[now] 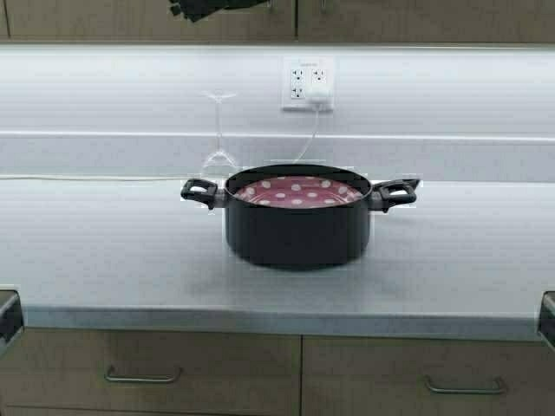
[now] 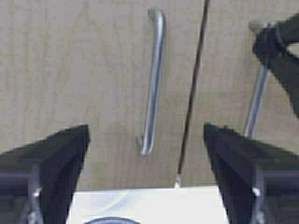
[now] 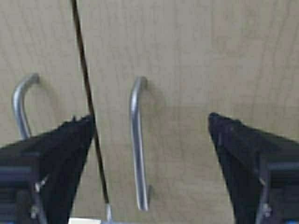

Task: Open the cabinet, put the pot inside, then close it

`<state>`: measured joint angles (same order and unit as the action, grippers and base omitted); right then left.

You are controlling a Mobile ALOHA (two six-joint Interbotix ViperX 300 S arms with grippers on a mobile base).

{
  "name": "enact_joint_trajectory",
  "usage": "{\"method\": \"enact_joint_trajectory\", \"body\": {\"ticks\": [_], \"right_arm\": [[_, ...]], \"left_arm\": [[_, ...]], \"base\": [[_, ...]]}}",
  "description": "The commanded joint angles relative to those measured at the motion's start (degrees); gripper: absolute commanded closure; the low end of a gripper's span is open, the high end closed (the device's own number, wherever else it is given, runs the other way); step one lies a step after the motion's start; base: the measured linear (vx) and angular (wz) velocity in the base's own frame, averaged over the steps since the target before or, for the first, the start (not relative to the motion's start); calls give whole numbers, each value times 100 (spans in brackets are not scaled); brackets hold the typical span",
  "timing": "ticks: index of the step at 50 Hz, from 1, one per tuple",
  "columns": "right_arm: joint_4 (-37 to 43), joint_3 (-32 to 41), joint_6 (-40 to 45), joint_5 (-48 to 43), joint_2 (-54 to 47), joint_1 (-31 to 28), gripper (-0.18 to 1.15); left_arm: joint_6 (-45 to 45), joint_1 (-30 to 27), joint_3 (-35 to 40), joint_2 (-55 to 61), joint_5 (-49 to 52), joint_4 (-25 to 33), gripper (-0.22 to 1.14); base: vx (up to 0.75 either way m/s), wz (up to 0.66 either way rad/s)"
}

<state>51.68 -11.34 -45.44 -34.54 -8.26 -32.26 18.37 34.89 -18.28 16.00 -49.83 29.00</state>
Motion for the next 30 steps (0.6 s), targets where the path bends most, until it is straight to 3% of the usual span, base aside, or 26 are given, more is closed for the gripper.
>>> {"method": "enact_joint_trajectory", "body": {"ticks": [1,30], "right_arm": [[88,343,0,-35,-53,0,-5],[396,668,-26,229,-448,308,-5]], "left_arm": [[18,18,492,141,-44,9,-10],[70,-97,1239,791,-62,149,-8]], "base": [[1,0],[0,0]]}}
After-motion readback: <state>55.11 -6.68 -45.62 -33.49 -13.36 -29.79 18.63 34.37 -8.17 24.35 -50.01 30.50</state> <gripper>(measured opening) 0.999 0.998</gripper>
